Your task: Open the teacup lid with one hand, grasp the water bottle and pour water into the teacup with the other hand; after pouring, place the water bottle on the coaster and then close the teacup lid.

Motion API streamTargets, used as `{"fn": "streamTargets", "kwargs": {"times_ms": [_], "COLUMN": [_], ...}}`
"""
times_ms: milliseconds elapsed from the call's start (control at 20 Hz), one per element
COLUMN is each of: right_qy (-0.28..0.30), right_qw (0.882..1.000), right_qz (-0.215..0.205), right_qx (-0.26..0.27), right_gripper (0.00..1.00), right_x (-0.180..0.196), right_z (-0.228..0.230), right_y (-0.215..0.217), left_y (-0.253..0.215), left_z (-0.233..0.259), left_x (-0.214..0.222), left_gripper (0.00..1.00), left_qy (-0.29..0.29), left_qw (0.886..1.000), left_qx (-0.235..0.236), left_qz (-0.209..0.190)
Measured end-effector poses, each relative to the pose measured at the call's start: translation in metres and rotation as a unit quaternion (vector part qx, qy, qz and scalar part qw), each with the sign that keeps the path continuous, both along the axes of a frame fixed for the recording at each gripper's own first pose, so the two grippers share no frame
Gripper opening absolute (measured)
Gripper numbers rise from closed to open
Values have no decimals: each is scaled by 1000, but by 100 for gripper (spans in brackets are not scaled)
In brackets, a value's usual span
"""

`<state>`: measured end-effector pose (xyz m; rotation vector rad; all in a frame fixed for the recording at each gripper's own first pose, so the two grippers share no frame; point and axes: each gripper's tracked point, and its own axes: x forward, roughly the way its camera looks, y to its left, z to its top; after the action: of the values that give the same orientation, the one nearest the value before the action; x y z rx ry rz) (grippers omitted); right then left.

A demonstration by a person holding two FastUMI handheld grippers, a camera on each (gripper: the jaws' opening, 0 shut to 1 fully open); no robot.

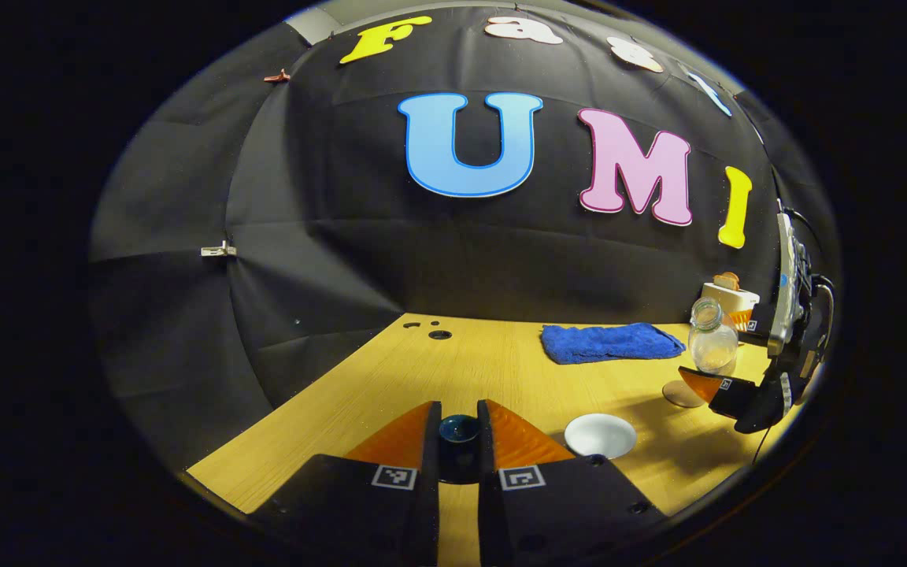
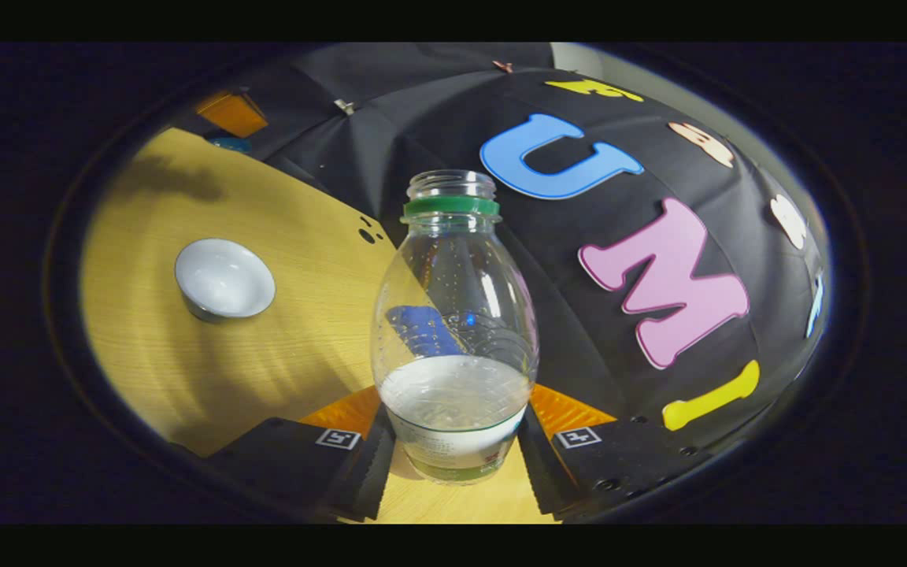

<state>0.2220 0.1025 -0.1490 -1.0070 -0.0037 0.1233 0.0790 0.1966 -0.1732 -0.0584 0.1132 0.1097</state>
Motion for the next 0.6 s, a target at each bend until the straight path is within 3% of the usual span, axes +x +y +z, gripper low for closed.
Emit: {"fn": "streamTargets", "kwargs": {"times_ms": [50, 150, 200, 300, 350, 600], "right_qy": [-2, -3, -3, -7, -9, -17], "right_qw": [1000, 999, 999, 997, 996, 990], "right_qz": [4, 10, 13, 23, 25, 33], "right_qx": [-12, -34, -44, -73, -90, -134], "right_gripper": [74, 70, 74, 70, 74, 74], "right_x": [2, 5, 7, 8, 9, 20], "right_z": [-2, -9, -13, -19, -20, -31], "right_y": [4, 11, 15, 21, 21, 26], "left_y": [2, 5, 6, 8, 10, 17], "left_z": [-3, -8, -9, -12, -14, -23], "left_x": [1, 3, 4, 7, 8, 12], "left_gripper": [20, 24, 24, 20, 20, 24], "left_qy": [2, 4, 4, 5, 6, 17], "left_qw": [1000, 1000, 1000, 1000, 1000, 1000], "left_qx": [-1, -5, -6, -5, -3, 5], "left_qz": [-2, -5, -7, -13, -15, -22]}}
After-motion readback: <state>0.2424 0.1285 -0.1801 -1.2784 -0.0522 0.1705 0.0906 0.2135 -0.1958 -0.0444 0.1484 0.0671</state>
